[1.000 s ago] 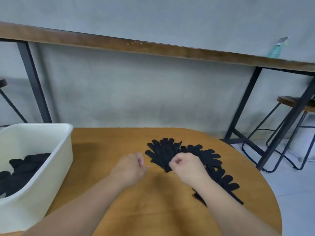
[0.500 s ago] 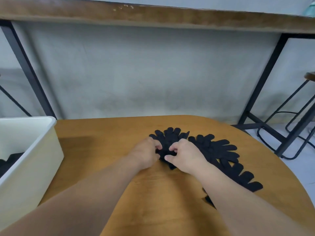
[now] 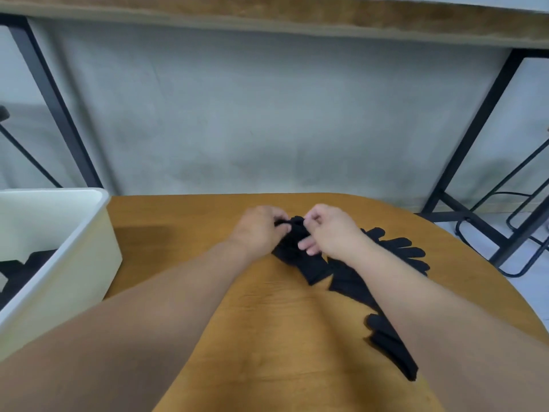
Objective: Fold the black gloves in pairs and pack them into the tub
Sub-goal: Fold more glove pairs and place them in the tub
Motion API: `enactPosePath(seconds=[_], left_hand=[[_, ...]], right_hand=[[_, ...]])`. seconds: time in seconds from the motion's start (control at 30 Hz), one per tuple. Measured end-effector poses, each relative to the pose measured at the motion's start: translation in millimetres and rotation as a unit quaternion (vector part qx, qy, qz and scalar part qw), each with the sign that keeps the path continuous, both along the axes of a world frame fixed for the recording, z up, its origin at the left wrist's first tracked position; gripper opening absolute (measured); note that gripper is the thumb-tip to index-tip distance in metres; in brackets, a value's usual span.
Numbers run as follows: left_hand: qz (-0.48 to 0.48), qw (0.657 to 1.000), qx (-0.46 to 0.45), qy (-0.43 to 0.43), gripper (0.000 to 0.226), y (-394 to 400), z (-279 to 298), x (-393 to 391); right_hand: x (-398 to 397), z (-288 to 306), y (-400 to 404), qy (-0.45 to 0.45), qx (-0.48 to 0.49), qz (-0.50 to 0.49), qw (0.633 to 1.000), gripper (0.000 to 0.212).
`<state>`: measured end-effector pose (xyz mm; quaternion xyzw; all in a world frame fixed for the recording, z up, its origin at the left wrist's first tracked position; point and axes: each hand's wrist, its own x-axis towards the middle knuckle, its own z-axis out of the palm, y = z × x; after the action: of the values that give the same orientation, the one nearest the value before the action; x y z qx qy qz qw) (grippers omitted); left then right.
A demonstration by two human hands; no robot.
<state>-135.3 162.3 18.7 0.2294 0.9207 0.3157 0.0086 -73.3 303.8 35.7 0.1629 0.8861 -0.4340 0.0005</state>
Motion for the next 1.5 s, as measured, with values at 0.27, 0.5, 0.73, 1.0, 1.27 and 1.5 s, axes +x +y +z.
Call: enactPosePath(seconds=[0.27, 0.5, 0.73, 1.0, 1.27, 1.5], left_hand=[[0.053, 0.991, 0.106, 0.061, 0.009, -43.1, 61.7, 15.7], [0.019, 1.000, -0.007, 0.017, 0.016, -133.1, 1.2, 94.6], [-0.034, 0.990, -0.089, -0.102, 0.013, -183.7, -49.6, 148.9], [0.000, 0.995, -0.097, -0.036, 0.031, -190.7, -49.1, 139.8], [-0.011, 0.992, -0.129, -0.001, 0.012, -156.6, -36.1, 108.9], [-0.042, 0.992, -0.105, -0.058, 0.015, -51.0, -35.0, 65.0]], right_hand=[[-3.7, 42.9, -31.5, 0.117, -0.101, 0.031, 0.987, 0.016], [62.4, 8.4, -95.8, 0.019, 0.129, 0.204, 0.970, 0.015], [109.8, -39.1, -132.7, -0.102, 0.173, 0.295, 0.934, 0.012], [106.7, -53.6, -144.9, -0.032, 0.247, 0.248, 0.936, 0.031], [83.5, -45.6, -101.2, -0.012, 0.204, 0.191, 0.960, 0.017], [40.5, -41.4, -0.1, -0.054, 0.394, 0.118, 0.910, 0.042]])
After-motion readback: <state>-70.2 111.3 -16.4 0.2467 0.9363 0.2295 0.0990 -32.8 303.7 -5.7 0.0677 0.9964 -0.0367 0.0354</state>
